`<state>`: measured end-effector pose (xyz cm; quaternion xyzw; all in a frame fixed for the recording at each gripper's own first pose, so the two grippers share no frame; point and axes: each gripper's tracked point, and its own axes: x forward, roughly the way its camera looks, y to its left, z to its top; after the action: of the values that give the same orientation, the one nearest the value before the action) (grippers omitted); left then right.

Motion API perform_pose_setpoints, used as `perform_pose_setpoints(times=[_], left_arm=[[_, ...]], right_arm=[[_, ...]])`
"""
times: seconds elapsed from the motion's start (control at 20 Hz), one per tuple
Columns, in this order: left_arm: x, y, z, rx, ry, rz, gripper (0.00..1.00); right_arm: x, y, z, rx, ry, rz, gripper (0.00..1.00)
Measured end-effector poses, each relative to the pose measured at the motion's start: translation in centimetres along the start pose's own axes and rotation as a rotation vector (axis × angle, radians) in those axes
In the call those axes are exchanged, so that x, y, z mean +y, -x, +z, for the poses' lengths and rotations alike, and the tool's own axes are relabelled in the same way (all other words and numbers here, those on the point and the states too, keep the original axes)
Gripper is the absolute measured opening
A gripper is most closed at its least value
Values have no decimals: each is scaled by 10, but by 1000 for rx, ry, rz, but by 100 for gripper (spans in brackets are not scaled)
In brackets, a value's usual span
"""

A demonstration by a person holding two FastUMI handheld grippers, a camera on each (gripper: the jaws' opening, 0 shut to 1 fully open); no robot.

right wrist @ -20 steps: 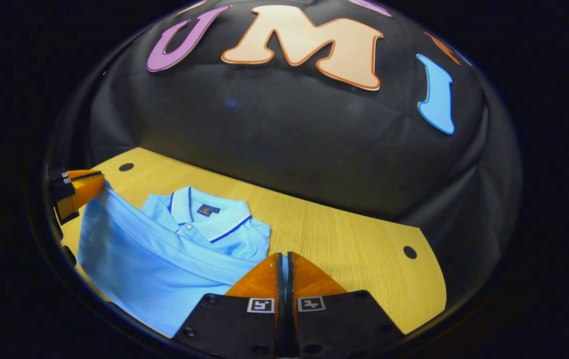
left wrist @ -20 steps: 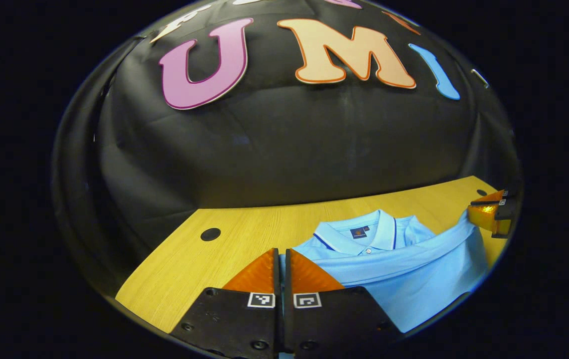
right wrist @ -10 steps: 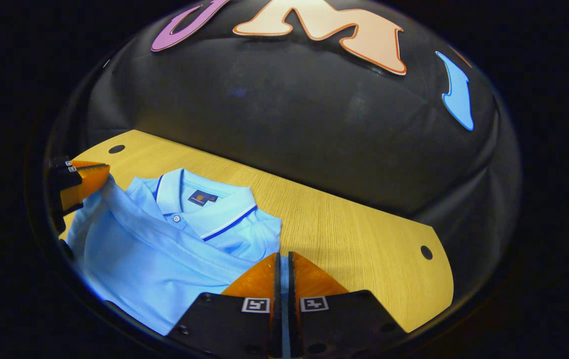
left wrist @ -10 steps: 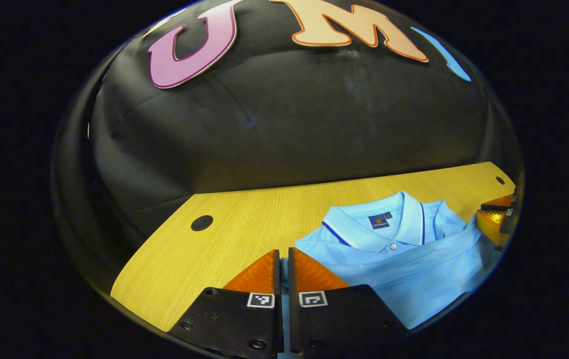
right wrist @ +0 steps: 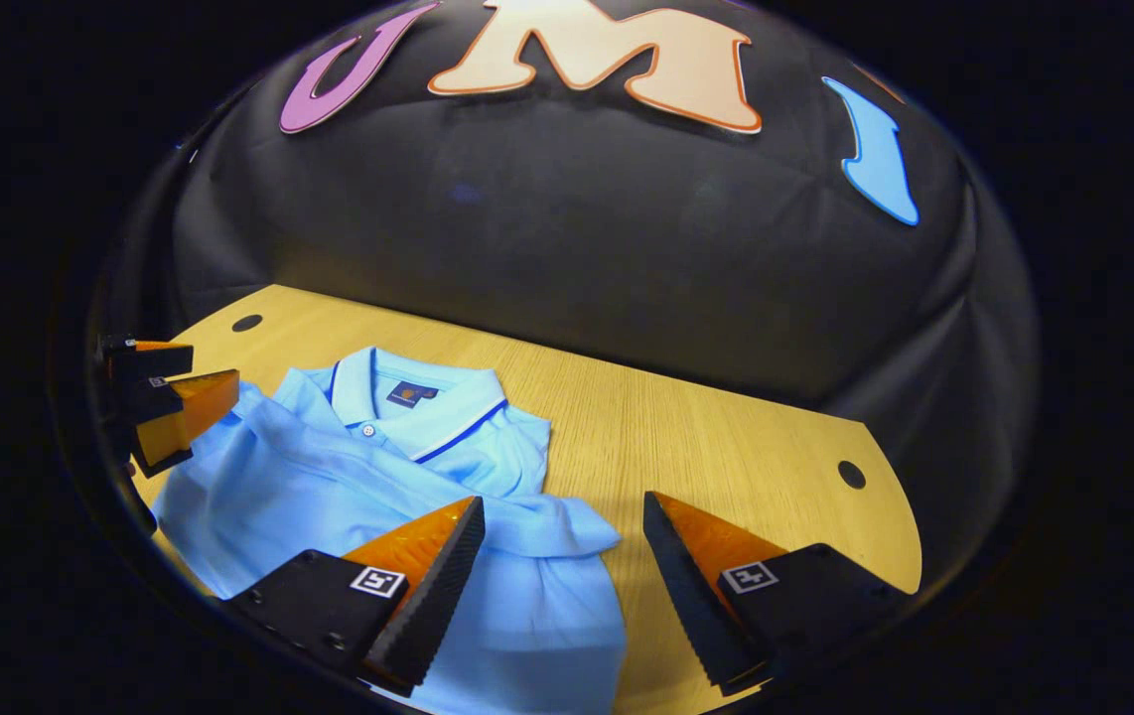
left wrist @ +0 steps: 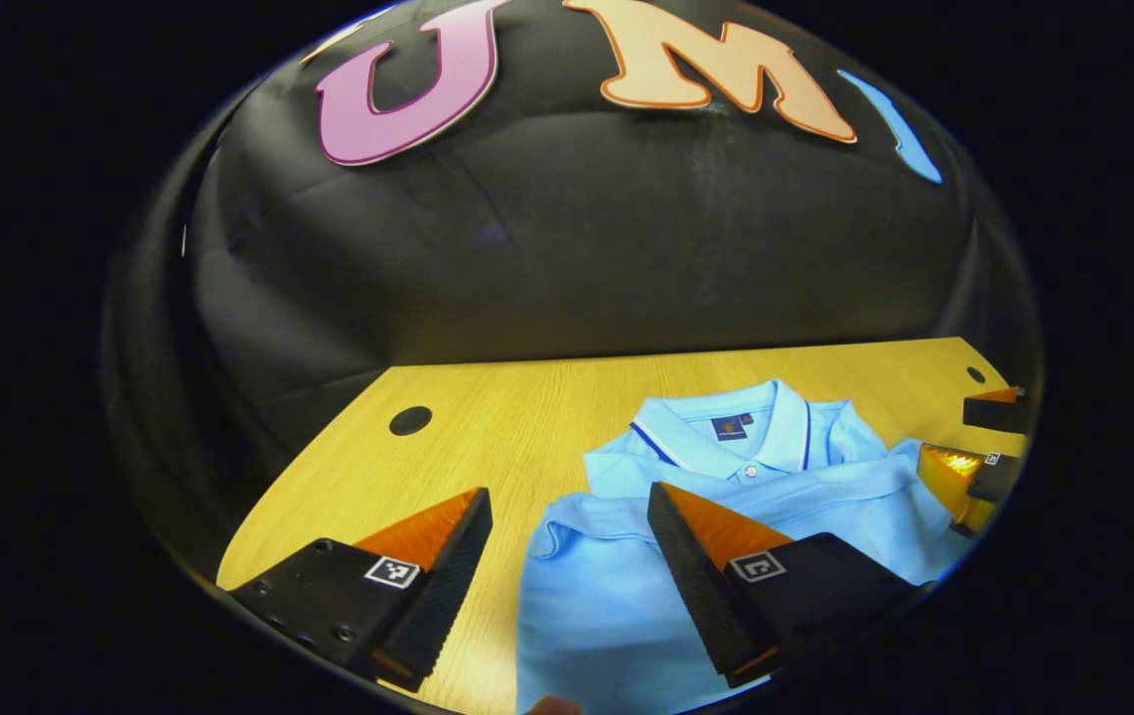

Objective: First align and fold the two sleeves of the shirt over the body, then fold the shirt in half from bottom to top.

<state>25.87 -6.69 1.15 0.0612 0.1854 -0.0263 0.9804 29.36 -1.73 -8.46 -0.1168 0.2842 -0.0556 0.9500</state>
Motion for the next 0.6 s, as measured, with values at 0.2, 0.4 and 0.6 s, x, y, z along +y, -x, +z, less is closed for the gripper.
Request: perform_pose_setpoints(times=[0.2,0.4,0.6], left_arm=[[7,38,6,-66,-13,7,96],[3,75,-11,-63,-6,-39,96],[4,111,-38,-54,24,-77,96]], right_arm=[[-18,40,-8,-38,-9,-2,99],[-33,82,-18,-88,-30,10,100],[-45,124,-39,-133,-78,23,100]])
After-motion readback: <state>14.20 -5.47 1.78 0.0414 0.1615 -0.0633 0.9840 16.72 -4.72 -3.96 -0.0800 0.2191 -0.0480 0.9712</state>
